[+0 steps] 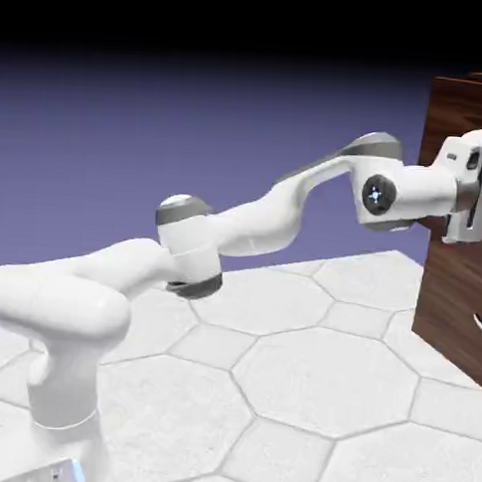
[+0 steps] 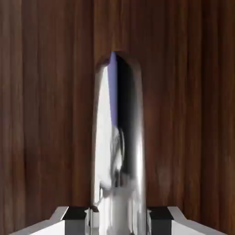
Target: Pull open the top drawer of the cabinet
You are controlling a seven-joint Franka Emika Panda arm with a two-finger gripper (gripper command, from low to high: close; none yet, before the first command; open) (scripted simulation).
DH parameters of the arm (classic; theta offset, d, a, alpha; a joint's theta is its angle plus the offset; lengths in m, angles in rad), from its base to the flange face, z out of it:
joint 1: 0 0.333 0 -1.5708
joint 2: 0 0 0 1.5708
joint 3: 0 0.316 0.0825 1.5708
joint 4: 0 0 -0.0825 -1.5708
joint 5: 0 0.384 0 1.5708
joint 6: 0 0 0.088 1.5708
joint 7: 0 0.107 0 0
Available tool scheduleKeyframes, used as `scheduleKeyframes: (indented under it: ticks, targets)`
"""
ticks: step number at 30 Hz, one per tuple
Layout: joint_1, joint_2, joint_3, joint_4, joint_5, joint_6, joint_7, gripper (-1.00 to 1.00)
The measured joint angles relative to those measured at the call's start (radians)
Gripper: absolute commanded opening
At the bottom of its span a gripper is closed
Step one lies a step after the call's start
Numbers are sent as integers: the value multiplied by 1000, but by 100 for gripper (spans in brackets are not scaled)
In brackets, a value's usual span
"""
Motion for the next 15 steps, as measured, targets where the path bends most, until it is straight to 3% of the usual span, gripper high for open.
scheduleKeyframes:
  ticks: [15]
  targets:
    - [293, 63, -19, -543, -50, -250, -50, -100]
